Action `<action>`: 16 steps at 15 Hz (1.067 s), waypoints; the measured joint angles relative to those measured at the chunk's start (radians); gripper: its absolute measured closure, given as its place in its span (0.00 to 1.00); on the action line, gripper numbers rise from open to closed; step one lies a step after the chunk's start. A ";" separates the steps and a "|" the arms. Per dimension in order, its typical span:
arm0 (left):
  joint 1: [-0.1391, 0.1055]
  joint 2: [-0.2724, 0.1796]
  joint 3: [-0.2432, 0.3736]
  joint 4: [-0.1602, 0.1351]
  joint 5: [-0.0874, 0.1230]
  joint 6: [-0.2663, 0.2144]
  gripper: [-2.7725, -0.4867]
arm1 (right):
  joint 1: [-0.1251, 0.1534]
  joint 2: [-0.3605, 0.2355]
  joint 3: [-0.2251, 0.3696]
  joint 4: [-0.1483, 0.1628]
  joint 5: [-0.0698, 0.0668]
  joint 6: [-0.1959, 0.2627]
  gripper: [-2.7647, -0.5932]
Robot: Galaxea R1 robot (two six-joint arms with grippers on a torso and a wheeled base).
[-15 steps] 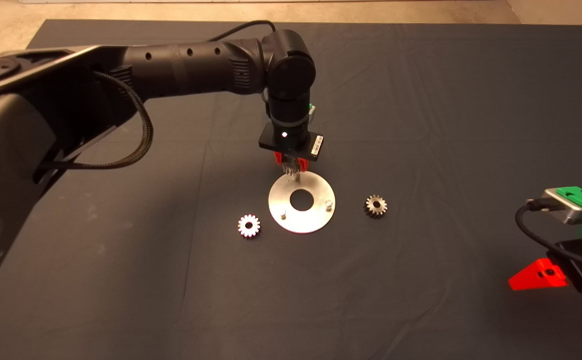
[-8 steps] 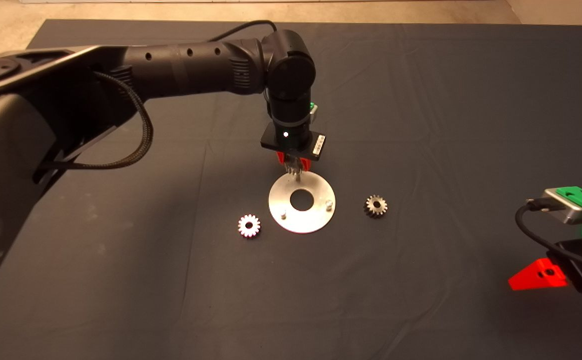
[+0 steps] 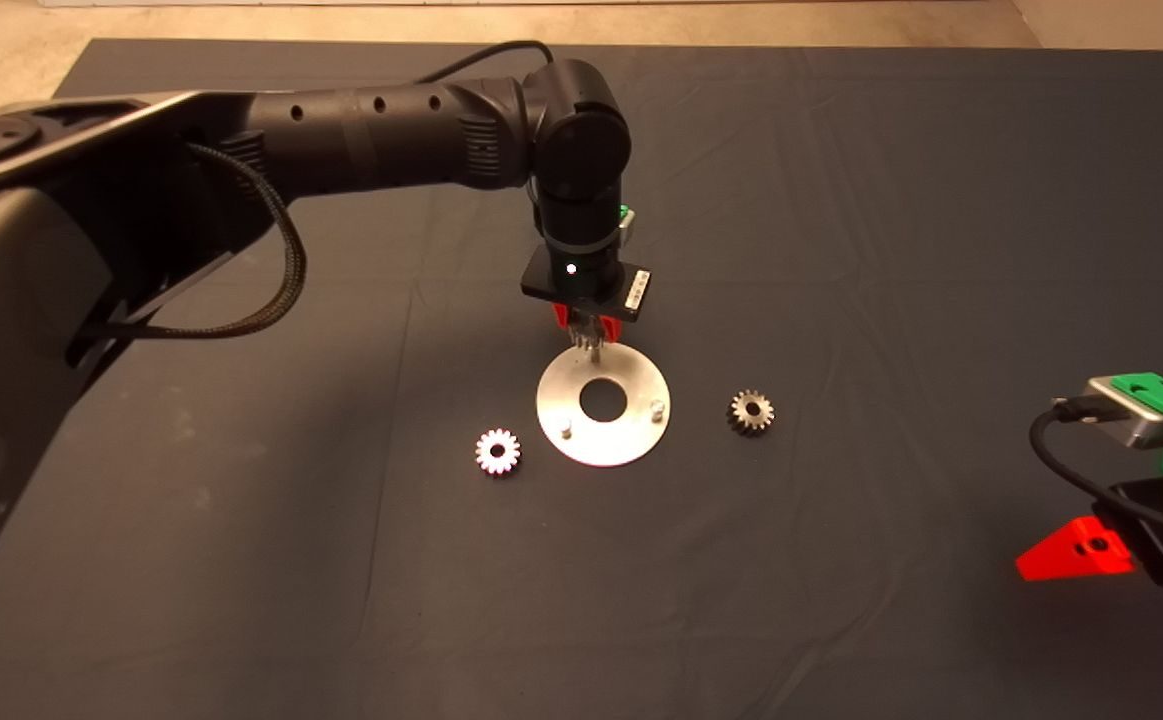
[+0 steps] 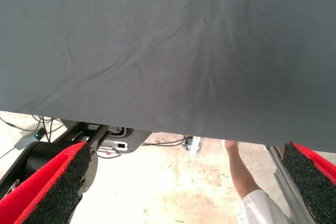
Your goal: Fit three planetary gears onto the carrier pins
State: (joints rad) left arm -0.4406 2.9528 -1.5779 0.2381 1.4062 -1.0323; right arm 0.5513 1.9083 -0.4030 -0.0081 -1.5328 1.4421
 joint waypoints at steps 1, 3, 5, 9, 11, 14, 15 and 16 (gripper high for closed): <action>0.000 0.000 0.000 0.000 0.000 0.001 0.83 | 0.000 0.000 0.000 0.000 0.000 0.000 0.02; 0.000 0.000 0.000 0.000 0.000 0.005 0.83 | 0.000 0.000 0.000 0.000 0.000 0.000 0.02; 0.000 0.000 -0.002 0.000 0.000 0.017 0.83 | 0.000 0.000 0.000 0.000 0.000 0.000 0.02; 0.008 0.000 -0.006 0.000 -0.001 0.020 0.83 | 0.000 0.000 0.000 0.000 0.000 0.000 0.02; 0.008 0.000 -0.006 0.000 0.000 0.020 0.83 | 0.000 0.000 0.000 0.000 0.000 0.000 0.02; 0.008 0.000 -0.006 0.000 -0.001 0.020 0.83 | 0.000 0.000 0.000 0.000 0.000 0.000 0.02; 0.008 0.000 -0.006 0.000 -0.001 0.020 0.83 | 0.000 0.000 0.000 0.000 0.000 0.000 0.02; 0.008 0.000 -0.006 0.000 -0.001 0.020 0.83 | 0.000 0.000 0.000 0.000 0.000 0.000 0.02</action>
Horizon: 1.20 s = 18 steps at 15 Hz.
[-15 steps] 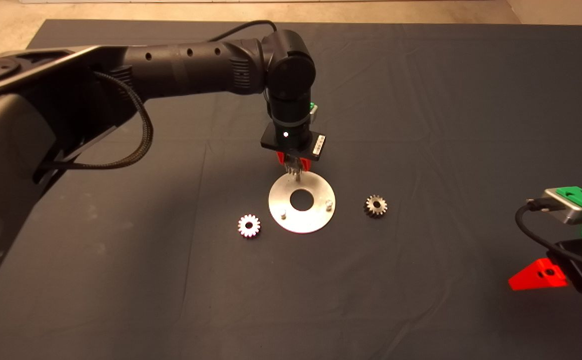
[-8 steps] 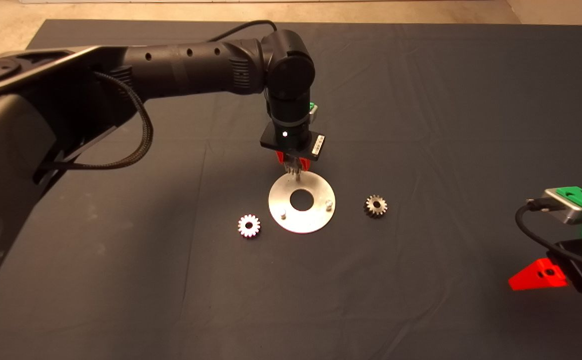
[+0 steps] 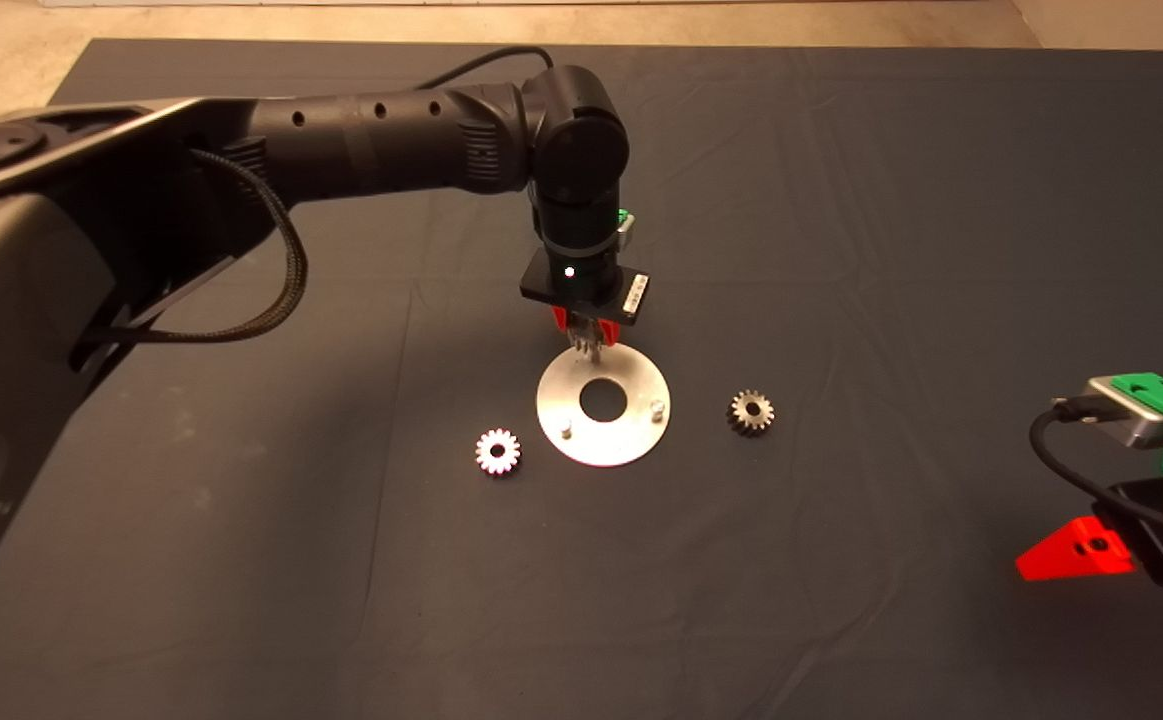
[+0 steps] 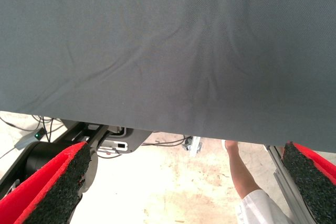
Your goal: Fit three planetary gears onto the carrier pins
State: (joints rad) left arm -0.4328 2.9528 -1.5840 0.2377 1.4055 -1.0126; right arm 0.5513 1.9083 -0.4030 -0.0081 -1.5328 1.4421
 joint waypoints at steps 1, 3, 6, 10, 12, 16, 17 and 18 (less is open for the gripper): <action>0.000 0.000 0.000 0.000 0.000 0.000 0.83 | 0.000 0.000 0.000 0.000 0.000 0.000 0.02; 0.000 0.000 0.004 -0.009 0.000 0.000 0.83 | 0.000 0.000 0.000 0.000 0.000 0.000 0.02; 0.000 0.000 0.008 -0.028 0.000 0.000 0.83 | 0.000 0.000 0.000 0.000 0.000 0.000 0.02; 0.000 0.000 0.008 -0.028 0.000 0.000 0.83 | 0.000 0.000 0.000 0.000 0.000 0.000 0.02; 0.000 0.000 0.007 -0.028 -0.002 0.000 0.83 | 0.000 0.000 0.000 0.000 0.000 0.000 0.02; 0.000 0.000 -0.002 -0.029 -0.058 0.012 0.83 | 0.000 0.000 0.000 0.000 0.000 0.000 0.02; 0.000 0.000 -0.002 -0.030 -0.060 0.012 0.83 | 0.000 0.000 0.000 0.000 0.000 0.000 0.02; 0.001 0.000 -0.002 -0.030 -0.061 0.014 0.83 | 0.000 0.000 0.000 0.000 0.000 0.000 0.02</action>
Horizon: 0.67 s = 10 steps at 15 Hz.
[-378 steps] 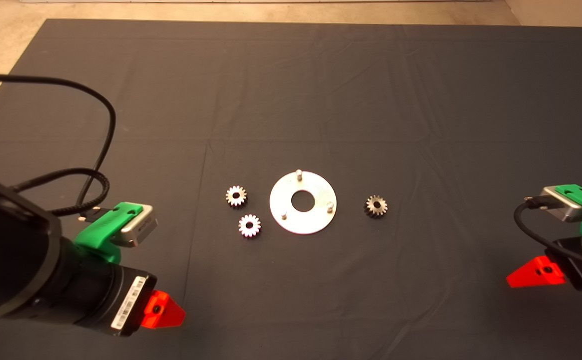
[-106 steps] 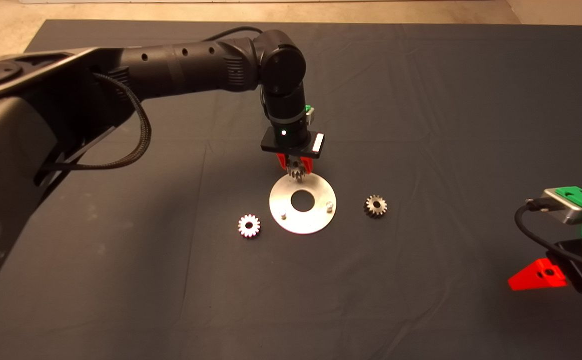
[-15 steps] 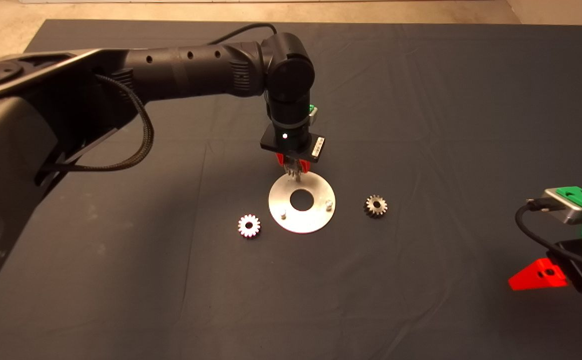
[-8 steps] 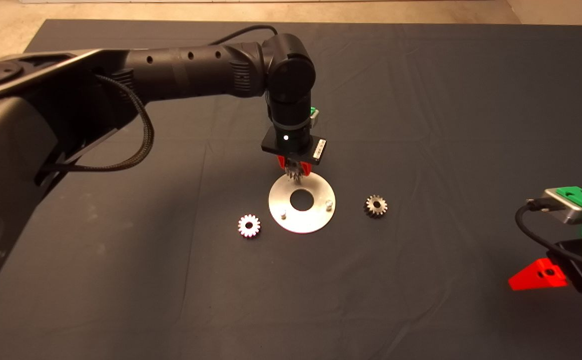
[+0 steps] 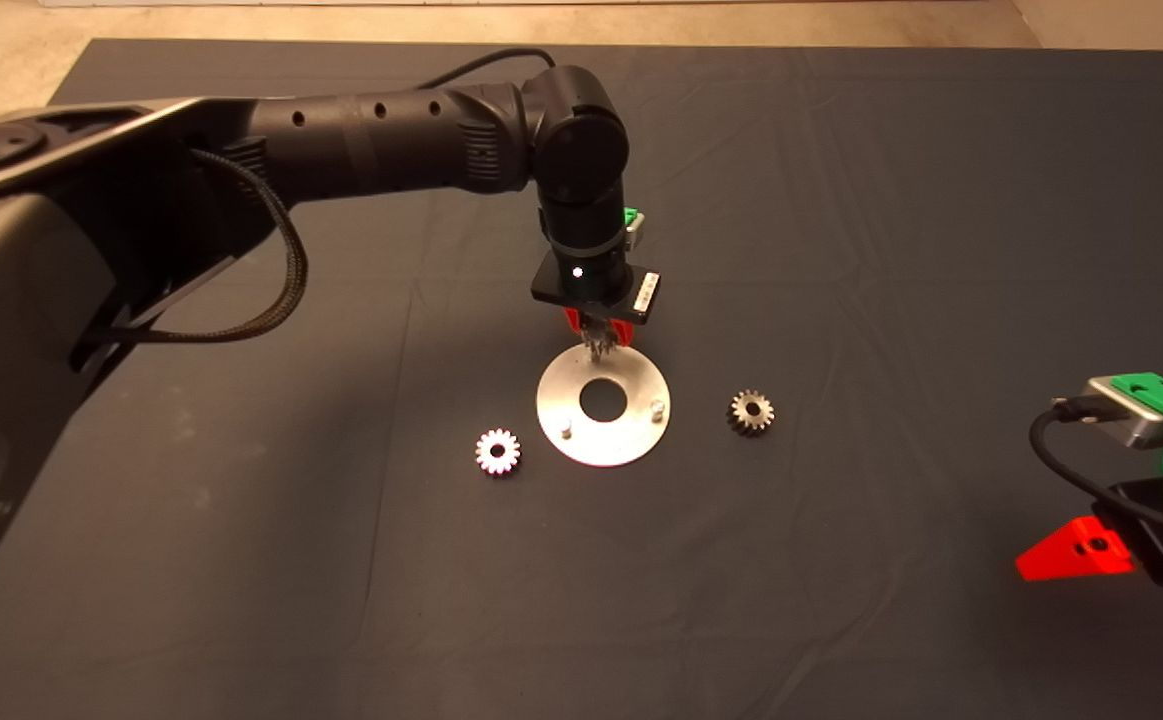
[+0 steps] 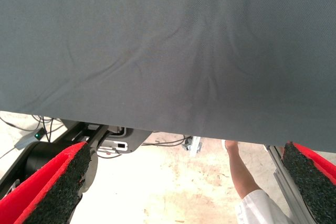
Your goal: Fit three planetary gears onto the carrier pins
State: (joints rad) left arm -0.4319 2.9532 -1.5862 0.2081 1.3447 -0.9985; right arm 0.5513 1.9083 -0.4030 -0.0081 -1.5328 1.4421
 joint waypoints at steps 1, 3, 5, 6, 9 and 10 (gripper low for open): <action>0.000 0.000 0.000 0.000 0.000 0.002 0.83 | 0.000 0.000 0.000 0.000 0.000 0.000 0.02; 0.000 0.000 0.000 0.000 0.001 0.002 0.83 | 0.000 0.000 0.000 0.000 0.000 0.000 0.02; 0.000 0.000 0.000 0.000 0.007 0.002 0.83 | 0.000 0.000 0.000 0.000 0.000 0.000 0.02; 0.001 0.000 0.000 -0.001 0.022 0.001 0.83 | 0.000 0.000 0.000 0.000 0.000 0.000 0.02; 0.005 0.000 -0.002 -0.005 0.070 0.001 0.83 | 0.000 0.000 0.000 0.000 0.000 0.000 0.02; 0.005 0.000 -0.002 -0.005 0.072 0.002 0.83 | 0.000 0.000 0.000 0.000 0.000 0.000 0.02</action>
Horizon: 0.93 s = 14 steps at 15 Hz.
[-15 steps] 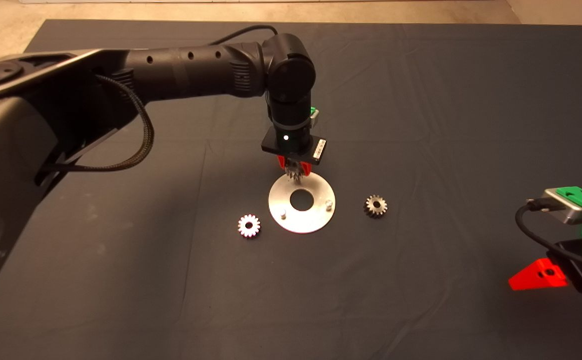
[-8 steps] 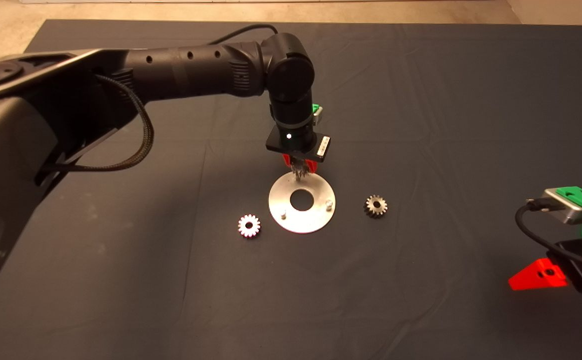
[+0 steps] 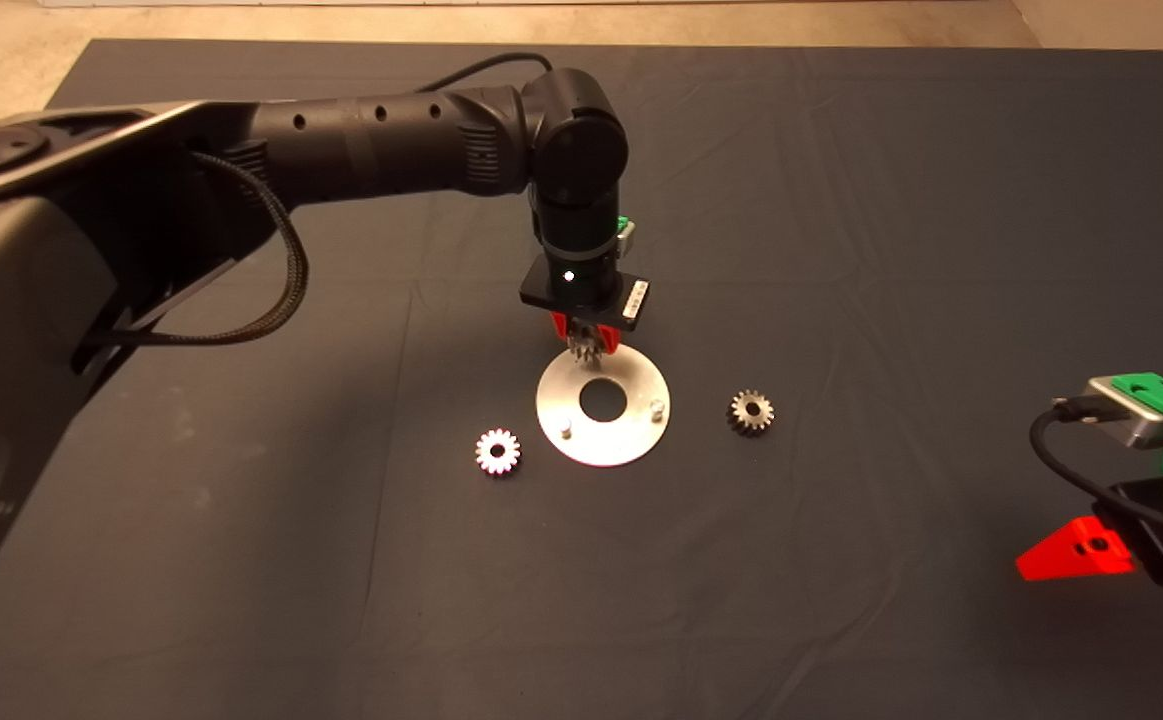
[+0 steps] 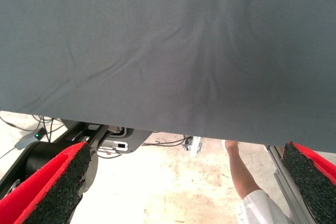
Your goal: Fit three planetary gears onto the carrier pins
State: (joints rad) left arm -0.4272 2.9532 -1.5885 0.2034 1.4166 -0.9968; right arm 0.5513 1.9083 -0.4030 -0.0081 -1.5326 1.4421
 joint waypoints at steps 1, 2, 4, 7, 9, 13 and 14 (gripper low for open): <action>0.000 0.000 0.000 0.000 0.000 0.000 0.83 | 0.000 0.000 0.000 0.000 0.000 0.000 0.02; 0.000 0.000 0.000 0.000 0.001 0.000 0.83 | 0.000 0.000 0.000 0.000 0.000 0.000 0.02; 0.000 0.000 0.000 0.000 -0.001 0.000 0.83 | 0.000 0.000 0.000 0.000 0.000 0.000 0.02; 0.000 0.000 0.000 0.000 -0.012 0.000 0.83 | 0.000 0.000 0.000 0.000 0.000 0.000 0.02; 0.005 0.000 0.000 0.002 -0.040 0.005 0.83 | 0.000 0.000 0.000 0.000 0.000 0.000 0.02; 0.008 0.000 0.000 0.003 -0.057 0.014 0.83 | 0.000 -0.003 0.000 0.000 0.000 0.000 0.02; 0.008 0.000 0.000 0.003 -0.057 0.018 0.83 | 0.000 -0.003 0.000 0.000 0.000 0.000 0.02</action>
State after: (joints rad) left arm -0.4189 2.9528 -1.5881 0.2063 1.3596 -0.9787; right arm 0.5513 1.9055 -0.4030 -0.0081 -1.5328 1.4421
